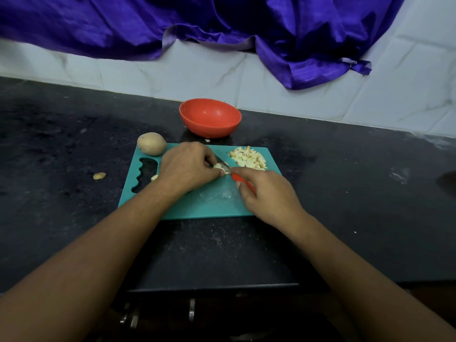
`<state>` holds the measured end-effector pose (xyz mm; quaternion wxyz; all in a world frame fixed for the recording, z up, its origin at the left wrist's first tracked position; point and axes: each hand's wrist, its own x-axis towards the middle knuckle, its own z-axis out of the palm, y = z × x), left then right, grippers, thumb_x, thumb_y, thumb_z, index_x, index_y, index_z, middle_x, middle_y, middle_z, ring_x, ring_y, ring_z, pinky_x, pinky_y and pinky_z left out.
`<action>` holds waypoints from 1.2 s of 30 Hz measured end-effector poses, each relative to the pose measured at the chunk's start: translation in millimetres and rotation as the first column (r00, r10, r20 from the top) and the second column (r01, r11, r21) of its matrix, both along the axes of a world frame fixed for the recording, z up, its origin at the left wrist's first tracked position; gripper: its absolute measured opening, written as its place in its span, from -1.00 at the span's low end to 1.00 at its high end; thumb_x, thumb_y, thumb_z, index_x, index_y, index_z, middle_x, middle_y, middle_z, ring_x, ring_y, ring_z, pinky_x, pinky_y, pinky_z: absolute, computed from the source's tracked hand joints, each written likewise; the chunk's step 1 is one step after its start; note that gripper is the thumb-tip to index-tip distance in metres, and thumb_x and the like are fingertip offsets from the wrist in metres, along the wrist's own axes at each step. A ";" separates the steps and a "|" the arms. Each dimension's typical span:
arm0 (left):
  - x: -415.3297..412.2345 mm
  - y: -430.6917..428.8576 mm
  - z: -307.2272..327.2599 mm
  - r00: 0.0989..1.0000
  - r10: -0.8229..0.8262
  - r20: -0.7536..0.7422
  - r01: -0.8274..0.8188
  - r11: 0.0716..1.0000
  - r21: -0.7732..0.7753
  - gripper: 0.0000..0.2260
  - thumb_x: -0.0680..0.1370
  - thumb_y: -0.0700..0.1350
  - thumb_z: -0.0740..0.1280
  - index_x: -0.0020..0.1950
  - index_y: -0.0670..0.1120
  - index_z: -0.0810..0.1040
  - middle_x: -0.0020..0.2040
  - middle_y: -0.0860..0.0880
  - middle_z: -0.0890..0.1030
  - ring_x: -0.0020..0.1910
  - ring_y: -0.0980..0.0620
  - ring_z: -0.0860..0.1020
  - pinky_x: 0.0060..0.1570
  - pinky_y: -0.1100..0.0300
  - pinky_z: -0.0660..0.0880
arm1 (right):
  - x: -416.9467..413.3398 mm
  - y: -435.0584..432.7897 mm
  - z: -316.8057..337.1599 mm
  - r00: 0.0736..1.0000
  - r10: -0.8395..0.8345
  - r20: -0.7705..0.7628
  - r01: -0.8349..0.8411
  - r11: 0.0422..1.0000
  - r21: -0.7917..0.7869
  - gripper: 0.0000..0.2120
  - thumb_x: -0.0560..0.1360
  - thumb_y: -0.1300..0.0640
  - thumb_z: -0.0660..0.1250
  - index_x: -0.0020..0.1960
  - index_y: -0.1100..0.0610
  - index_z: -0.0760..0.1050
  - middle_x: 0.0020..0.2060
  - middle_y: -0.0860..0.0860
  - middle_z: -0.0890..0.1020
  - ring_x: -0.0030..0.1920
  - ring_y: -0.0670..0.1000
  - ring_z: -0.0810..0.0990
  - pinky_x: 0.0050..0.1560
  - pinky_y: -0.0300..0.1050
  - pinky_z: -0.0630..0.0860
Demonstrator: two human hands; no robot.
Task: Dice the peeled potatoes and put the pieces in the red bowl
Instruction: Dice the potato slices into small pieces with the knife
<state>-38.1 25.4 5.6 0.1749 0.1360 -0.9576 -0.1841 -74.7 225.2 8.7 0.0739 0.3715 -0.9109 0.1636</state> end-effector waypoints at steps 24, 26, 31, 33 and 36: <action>-1.5 8.4 0.0 0.999 0.048 0.016 -0.048 0.999 -0.001 -0.79 0.45 0.23 0.45 -0.09 0.12 0.66 -0.17 0.15 0.64 -0.09 0.07 0.59 -0.21 0.11 0.44 | 5.6 -5.1 -3.8 0.997 -0.075 -0.017 0.074 0.996 -0.047 -0.62 0.64 0.01 0.21 0.43 -0.21 0.49 -0.43 -0.13 0.42 -0.42 -0.08 0.38 -0.27 -0.06 0.48; -1.2 8.1 -0.1 0.998 0.052 0.019 -0.052 0.999 0.017 -0.79 0.44 0.23 0.45 -0.10 0.12 0.66 -0.17 0.15 0.64 -0.08 0.06 0.60 -0.18 0.10 0.48 | 7.2 -4.9 -3.3 0.998 -0.061 -0.027 0.061 0.998 -0.024 -0.61 0.65 0.01 0.20 0.45 -0.21 0.47 -0.41 -0.13 0.42 -0.37 -0.07 0.41 -0.24 -0.05 0.49; -1.3 8.7 -1.7 0.998 0.063 0.007 -0.063 0.997 0.049 -0.70 0.45 0.32 0.40 -0.17 0.10 0.62 -0.20 0.15 0.64 -0.09 0.04 0.61 -0.08 0.03 0.57 | 8.7 -4.2 -2.2 0.996 -0.046 -0.080 0.049 0.998 0.036 -0.59 0.66 0.01 0.17 0.49 -0.21 0.42 -0.37 -0.14 0.38 -0.29 -0.04 0.41 -0.26 -0.08 0.35; -2.4 11.0 -1.3 0.998 0.070 0.007 -0.070 0.997 0.029 -0.72 0.46 0.30 0.41 -0.16 0.11 0.60 -0.17 0.14 0.65 -0.05 0.01 0.62 -0.04 0.01 0.56 | 10.5 -5.4 -2.7 0.995 -0.033 -0.098 0.038 0.998 0.047 -0.58 0.66 0.01 0.15 0.50 -0.20 0.41 -0.36 -0.14 0.39 -0.27 -0.03 0.43 -0.26 -0.08 0.33; -4.2 12.1 0.4 0.997 0.074 0.019 -0.074 0.997 0.005 -0.74 0.46 0.27 0.42 -0.13 0.09 0.61 -0.14 0.12 0.65 -0.02 0.00 0.61 -0.06 0.03 0.52 | 7.6 -3.5 -3.2 0.994 -0.009 -0.110 0.016 0.998 0.068 -0.57 0.66 0.02 0.15 0.51 -0.19 0.40 -0.24 -0.07 0.59 -0.18 0.04 0.56 -0.26 -0.06 0.38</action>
